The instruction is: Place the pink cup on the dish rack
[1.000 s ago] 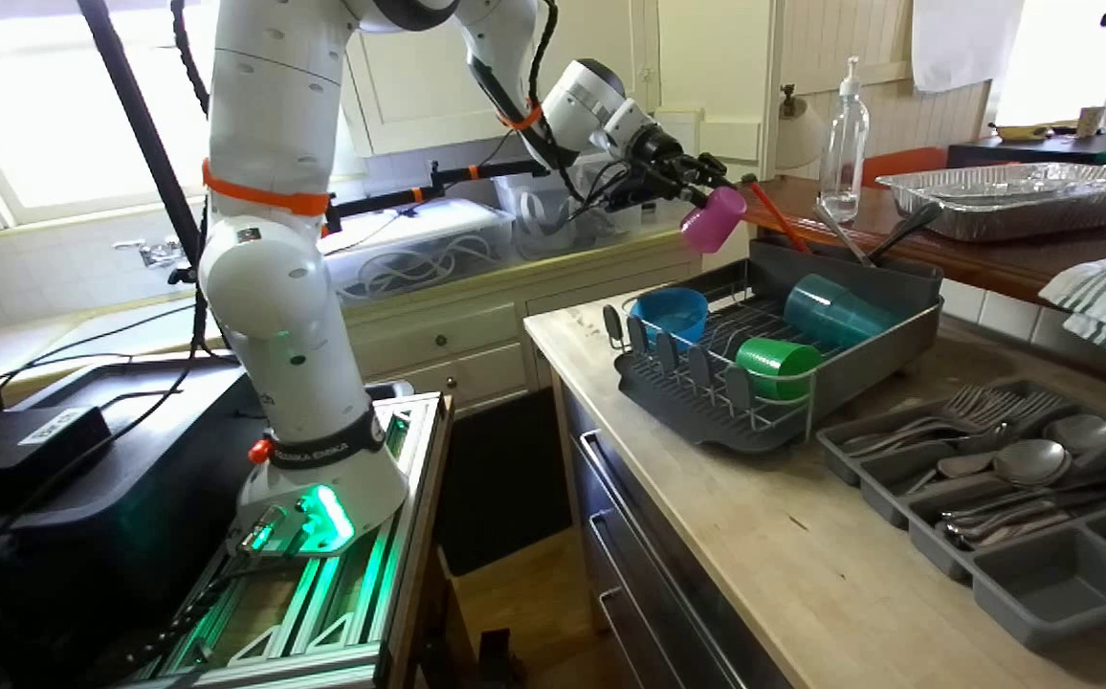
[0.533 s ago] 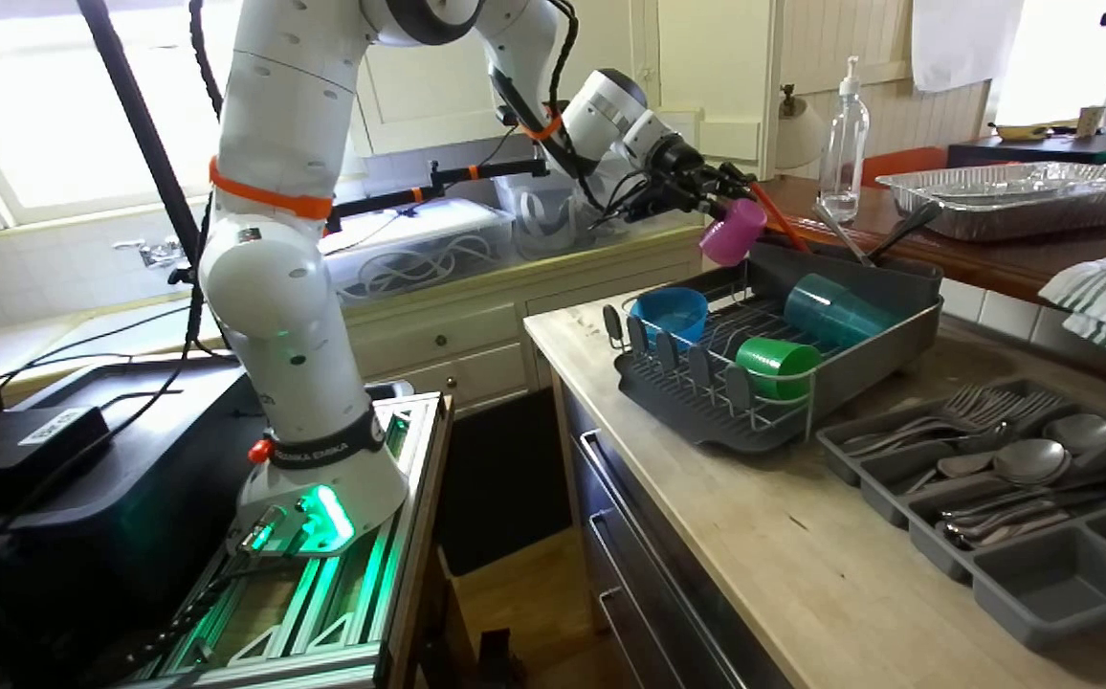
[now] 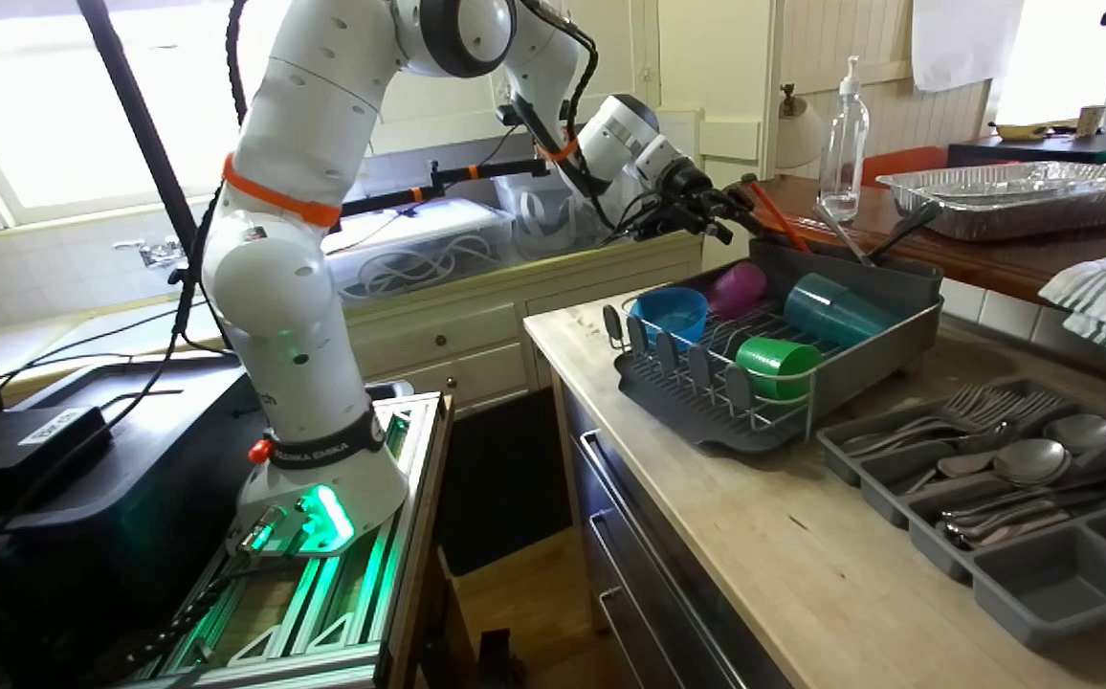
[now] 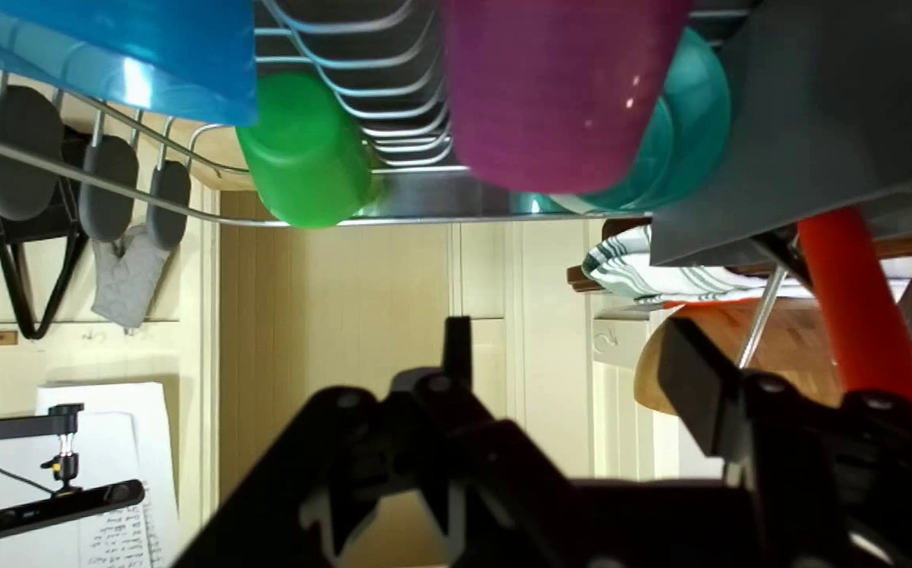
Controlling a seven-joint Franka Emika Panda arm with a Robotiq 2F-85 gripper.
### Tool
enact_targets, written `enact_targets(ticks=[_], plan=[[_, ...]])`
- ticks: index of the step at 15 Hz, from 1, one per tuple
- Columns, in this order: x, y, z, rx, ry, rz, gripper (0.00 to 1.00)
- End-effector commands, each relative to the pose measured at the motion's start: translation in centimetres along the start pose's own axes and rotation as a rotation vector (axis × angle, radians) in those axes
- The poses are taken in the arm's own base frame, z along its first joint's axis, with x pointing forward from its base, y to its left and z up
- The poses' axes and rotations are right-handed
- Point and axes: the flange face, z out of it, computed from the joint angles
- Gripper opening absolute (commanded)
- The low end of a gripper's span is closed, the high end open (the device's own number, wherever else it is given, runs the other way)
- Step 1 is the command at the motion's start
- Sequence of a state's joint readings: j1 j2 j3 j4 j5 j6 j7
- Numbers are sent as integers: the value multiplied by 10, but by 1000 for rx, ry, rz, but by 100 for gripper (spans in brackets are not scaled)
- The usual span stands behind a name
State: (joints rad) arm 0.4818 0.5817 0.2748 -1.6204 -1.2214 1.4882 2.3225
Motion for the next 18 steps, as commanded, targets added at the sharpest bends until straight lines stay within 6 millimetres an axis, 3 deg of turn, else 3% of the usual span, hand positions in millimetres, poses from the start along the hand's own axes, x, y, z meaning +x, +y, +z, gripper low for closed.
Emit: enact_targets(ticks=[1, 4, 8, 9, 12, 14, 18], plan=[[-16, -14, 4, -20, 24, -10, 38], [-23, -22, 6, -21, 24, -19, 38], [-15, -18, -2, -7, 18, -38, 38], [-12, -12, -5, -3, 13, -45, 88], [-6, 14, -16, -33, 0, -63, 100], [5, 43, -17, -59, -25, -69, 100], [29, 73, -22, 69, -72, -76, 100]])
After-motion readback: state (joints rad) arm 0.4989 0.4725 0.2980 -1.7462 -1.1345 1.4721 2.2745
